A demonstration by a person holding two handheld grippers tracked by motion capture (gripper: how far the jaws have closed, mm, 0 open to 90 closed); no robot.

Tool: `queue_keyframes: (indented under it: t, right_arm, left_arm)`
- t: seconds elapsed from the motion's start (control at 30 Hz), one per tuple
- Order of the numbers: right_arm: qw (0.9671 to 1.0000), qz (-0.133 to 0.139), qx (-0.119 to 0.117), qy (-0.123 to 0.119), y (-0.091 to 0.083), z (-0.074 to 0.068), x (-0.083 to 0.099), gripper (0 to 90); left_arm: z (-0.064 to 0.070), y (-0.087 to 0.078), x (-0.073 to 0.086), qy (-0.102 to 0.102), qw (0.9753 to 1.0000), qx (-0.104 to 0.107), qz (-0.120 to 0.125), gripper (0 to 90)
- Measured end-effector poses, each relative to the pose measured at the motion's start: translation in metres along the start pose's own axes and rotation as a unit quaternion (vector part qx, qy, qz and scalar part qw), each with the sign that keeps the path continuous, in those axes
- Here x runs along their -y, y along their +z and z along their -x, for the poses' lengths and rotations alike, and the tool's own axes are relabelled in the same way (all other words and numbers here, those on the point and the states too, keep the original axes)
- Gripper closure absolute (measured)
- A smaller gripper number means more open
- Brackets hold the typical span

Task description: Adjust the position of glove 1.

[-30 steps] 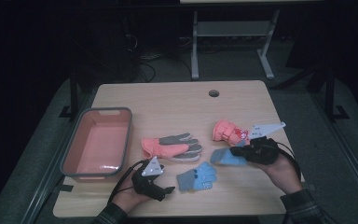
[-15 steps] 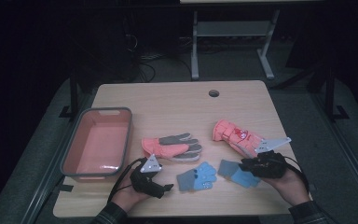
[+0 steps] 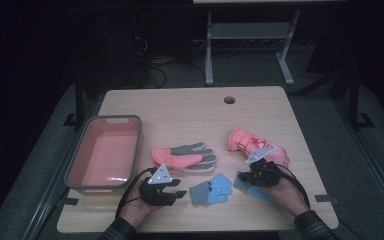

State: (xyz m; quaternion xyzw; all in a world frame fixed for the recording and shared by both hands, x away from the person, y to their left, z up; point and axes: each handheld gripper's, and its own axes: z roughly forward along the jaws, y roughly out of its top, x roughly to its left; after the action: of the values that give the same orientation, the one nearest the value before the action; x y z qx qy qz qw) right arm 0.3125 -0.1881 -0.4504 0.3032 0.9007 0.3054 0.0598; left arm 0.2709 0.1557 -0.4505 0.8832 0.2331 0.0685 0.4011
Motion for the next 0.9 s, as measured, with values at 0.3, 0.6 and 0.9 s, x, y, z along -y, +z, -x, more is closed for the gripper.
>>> queue_keyframes:
  t: [0.3,0.6,0.9]
  right_arm:
    - [0.9987,-0.004,-0.045,-0.025,-0.003,-0.011,0.007,90.0]
    - [0.9935,-0.010,-0.090,-0.069,-0.007,-0.031,0.016,90.0]
    - [0.9840,-0.021,-0.126,-0.124,-0.009,-0.058,0.021,90.0]
  left_arm:
    - [0.019,0.020,-0.023,0.019,0.9995,0.022,-0.013,81.3]
    - [0.023,0.039,-0.036,0.030,0.9992,0.017,-0.022,80.4]
    - [0.022,0.042,-0.035,0.036,0.9989,0.008,-0.029,77.9]
